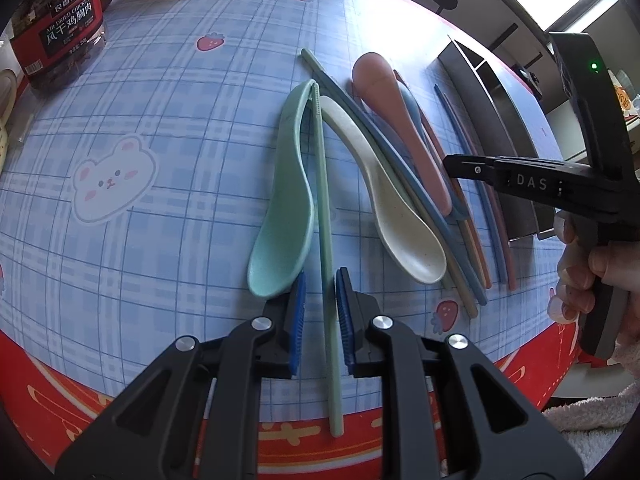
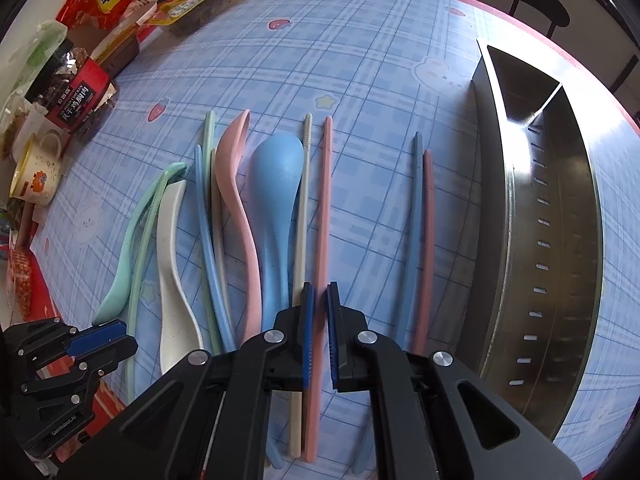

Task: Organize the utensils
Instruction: 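Lift both held chopsticks and carry them toward the steel tray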

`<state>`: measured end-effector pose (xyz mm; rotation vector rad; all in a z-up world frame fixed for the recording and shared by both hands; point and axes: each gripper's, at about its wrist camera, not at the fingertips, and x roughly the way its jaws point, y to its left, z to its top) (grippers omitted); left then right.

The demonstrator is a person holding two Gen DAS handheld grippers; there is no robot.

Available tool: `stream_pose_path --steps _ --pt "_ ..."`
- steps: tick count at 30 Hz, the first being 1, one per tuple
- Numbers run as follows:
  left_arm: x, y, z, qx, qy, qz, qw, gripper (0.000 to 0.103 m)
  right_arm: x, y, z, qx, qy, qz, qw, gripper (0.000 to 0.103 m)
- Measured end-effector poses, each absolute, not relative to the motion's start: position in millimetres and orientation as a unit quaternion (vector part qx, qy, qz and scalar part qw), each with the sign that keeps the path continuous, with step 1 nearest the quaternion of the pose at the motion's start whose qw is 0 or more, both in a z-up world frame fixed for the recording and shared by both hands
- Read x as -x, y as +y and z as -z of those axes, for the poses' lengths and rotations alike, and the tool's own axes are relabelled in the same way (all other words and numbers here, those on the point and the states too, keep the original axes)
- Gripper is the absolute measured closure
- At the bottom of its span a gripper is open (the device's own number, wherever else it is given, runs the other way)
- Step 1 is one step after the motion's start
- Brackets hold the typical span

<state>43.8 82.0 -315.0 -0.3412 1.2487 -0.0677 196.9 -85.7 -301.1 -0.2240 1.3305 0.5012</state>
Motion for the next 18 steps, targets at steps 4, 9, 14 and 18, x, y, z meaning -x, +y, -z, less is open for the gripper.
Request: stream_pose_path --steps 4,9,14,18 --pt "-49 84 317 0.161 0.578 0.028 0.800 0.085 -196 -80 301 0.113 0.603 -0.229 0.756 0.096" --pt "-48 94 321 0.195 0.571 0.011 0.797 0.090 -189 -73 301 0.139 0.594 -0.229 0.759 0.096" --pt "-46 94 323 0.194 0.560 0.014 0.806 0.090 -176 -78 301 0.137 0.591 -0.233 0.760 0.096" --pt "-46 89 323 0.173 0.558 0.016 0.812 0.090 -164 -88 301 0.116 0.590 -0.237 0.763 0.096"
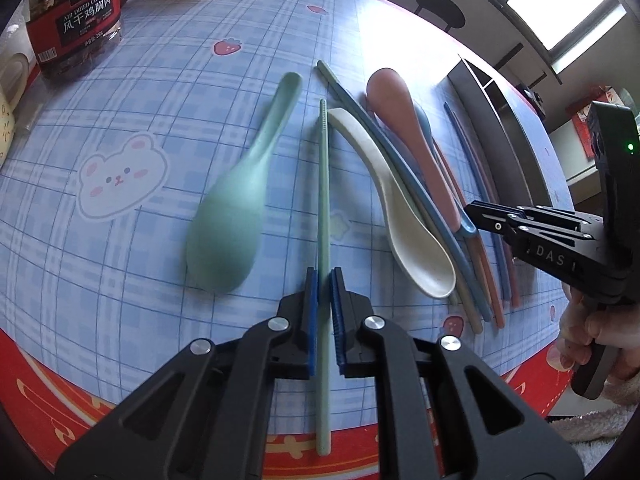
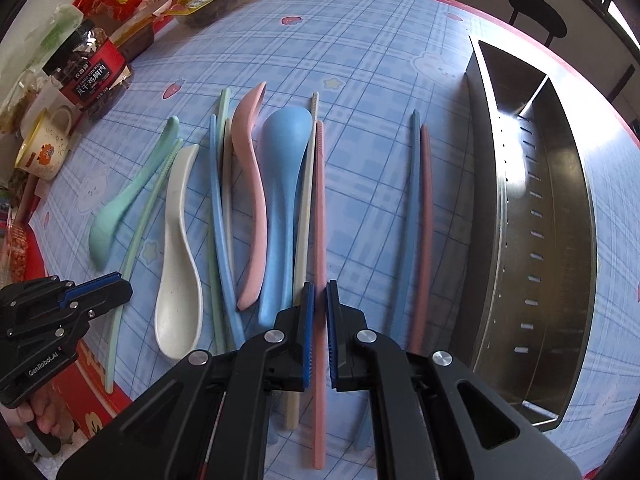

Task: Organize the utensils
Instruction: 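Lift both held chopsticks and carry them toward the steel tray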

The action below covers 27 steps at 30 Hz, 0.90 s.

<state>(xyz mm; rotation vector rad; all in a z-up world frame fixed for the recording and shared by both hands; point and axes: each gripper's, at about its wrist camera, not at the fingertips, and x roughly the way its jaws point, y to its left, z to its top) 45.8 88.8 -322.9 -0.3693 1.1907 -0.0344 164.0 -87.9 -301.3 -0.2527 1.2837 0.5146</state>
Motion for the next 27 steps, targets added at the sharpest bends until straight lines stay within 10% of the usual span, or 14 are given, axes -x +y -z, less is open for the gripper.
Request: stream_pose_path --steps 27 --pt "-42 78 325 0.128 0.537 0.021 0.833 0.090 -138 -108 291 0.112 0.585 -0.232 0.769 0.096"
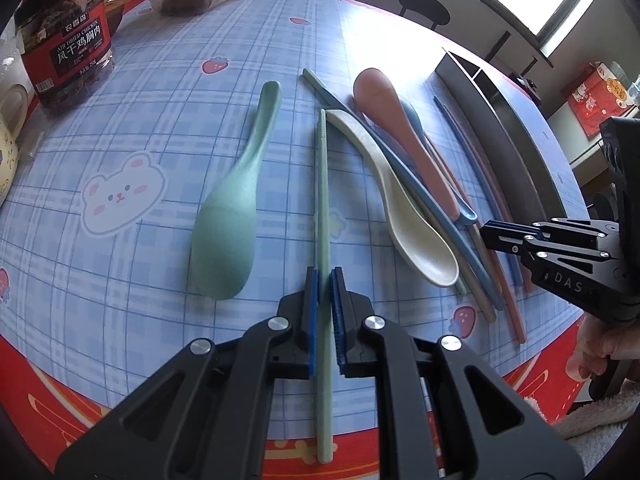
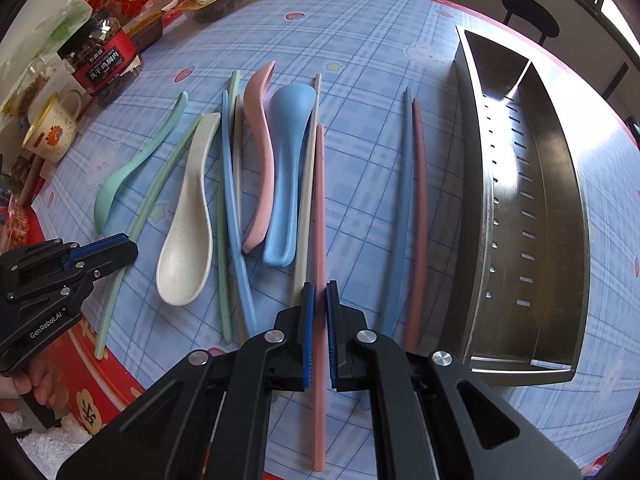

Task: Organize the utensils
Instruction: 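Lift both held chopsticks and carry them toward the steel tray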

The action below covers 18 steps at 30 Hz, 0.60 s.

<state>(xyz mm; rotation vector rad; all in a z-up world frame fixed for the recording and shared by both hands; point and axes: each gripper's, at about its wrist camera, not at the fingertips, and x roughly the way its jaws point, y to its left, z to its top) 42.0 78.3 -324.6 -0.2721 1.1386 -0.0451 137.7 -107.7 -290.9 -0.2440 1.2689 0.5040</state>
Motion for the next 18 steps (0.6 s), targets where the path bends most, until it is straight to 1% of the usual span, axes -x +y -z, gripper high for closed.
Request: stream_pose_path --steps 2,5,9,18 --pt "-43 83 324 0.145 0.540 0.027 0.829 0.092 -137 -117 290 0.082 0.591 -0.237 0.767 0.097" --pt "-41 99 327 0.210 0.542 0.030 0.813 0.092 -132 -132 289 0.040 0.598 -0.239 0.764 0.097" --pt "-24 101 315 0.202 0.525 0.031 0.826 0.092 -123 -150 277 -0.005 0.584 -0.253 0.771 0.097" --pt "-1 111 294 0.260 0.506 0.031 0.822 0.093 -117 -170 256 -0.047 0.557 -0.267 0.785 0.097"
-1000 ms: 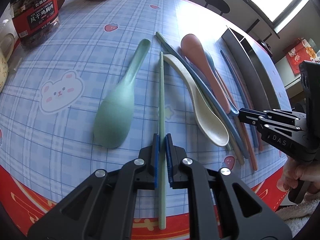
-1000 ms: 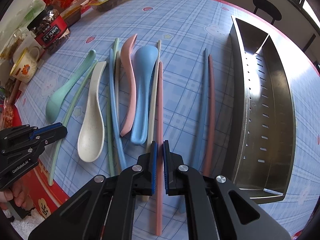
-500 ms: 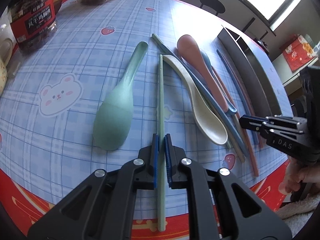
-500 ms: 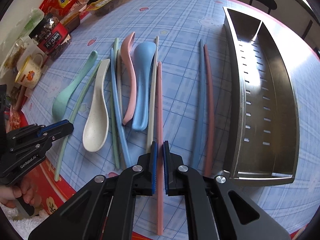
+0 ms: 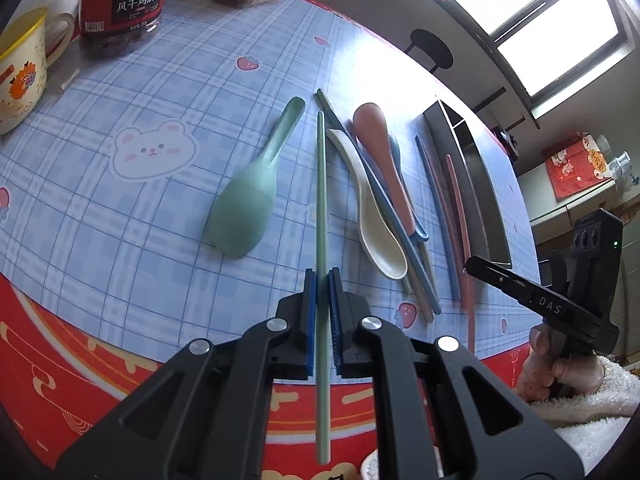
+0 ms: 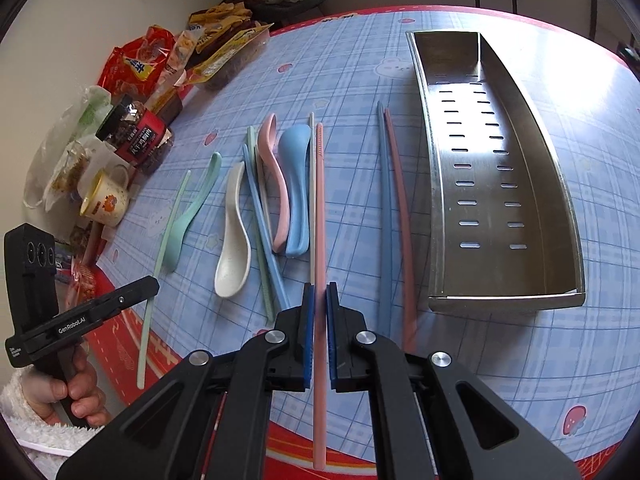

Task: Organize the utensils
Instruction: 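Lift both held chopsticks and carry them toward the steel tray, then lower both chopsticks into the steel tray and open both tools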

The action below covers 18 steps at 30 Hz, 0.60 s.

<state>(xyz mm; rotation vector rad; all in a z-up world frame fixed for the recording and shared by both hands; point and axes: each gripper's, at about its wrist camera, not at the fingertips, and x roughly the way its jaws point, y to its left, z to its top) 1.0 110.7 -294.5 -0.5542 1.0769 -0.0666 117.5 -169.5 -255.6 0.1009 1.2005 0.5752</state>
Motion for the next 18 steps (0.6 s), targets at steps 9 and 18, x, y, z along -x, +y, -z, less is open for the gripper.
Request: stream_pose_path --steps 9,18 --pt "-20 109 265 0.297 0.495 0.048 0.815 0.093 -129 -167 236 -0.055 0.538 -0.270 0.797 0.097" --pt "-67 81 243 0.312 0.510 0.076 0.798 0.093 -155 -202 217 -0.085 0.521 -0.244 0.813 0.097"
